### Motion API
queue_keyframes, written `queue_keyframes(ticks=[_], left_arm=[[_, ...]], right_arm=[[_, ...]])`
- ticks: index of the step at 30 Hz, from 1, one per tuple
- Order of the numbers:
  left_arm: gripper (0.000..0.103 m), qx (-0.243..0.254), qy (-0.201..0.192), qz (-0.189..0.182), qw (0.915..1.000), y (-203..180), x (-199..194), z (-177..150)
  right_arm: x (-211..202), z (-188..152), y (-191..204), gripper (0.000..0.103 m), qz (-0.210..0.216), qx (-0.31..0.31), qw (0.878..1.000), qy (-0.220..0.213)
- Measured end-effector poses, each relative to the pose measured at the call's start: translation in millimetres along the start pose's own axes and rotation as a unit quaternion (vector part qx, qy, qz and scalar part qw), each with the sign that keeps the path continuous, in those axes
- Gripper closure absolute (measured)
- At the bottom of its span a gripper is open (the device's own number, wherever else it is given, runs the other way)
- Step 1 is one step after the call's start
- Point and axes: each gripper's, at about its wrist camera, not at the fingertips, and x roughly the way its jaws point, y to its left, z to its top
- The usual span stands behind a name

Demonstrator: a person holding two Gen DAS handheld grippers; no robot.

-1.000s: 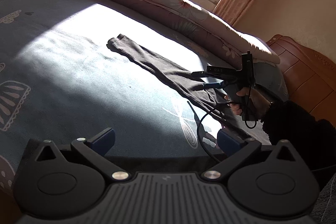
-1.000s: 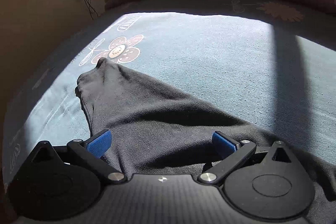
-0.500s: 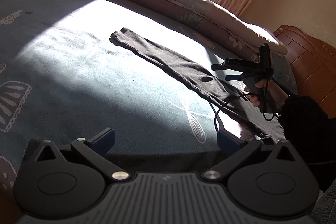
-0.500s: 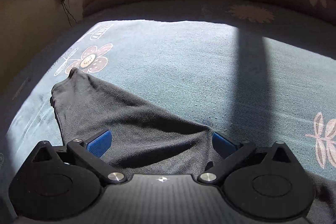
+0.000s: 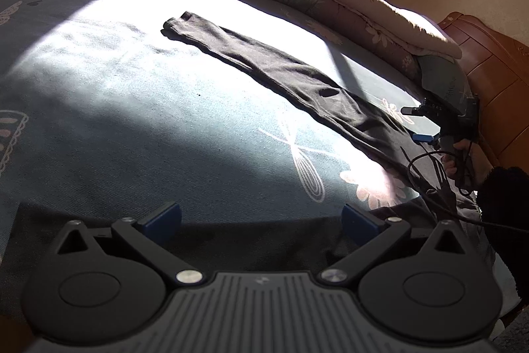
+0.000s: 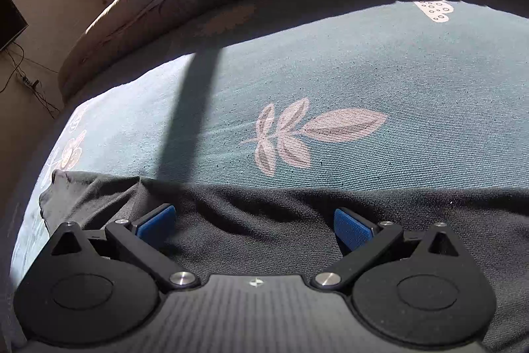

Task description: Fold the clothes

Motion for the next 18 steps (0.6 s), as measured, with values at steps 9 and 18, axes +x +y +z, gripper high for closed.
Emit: queue_keyframes(ticks=[9,18], left_arm=[[0.000,0.046,0.003,-0.007,0.9989,-34,-3,1],[0.000,0.083,0.015,-0.032,0.9959,-77,0,-3]], right_arm=[[-54,-5,9,0.000,-0.006,-0.039,0.999,0.037],[-140,-52,-52,0.000,-0.035,-0.034,0.997,0.051]])
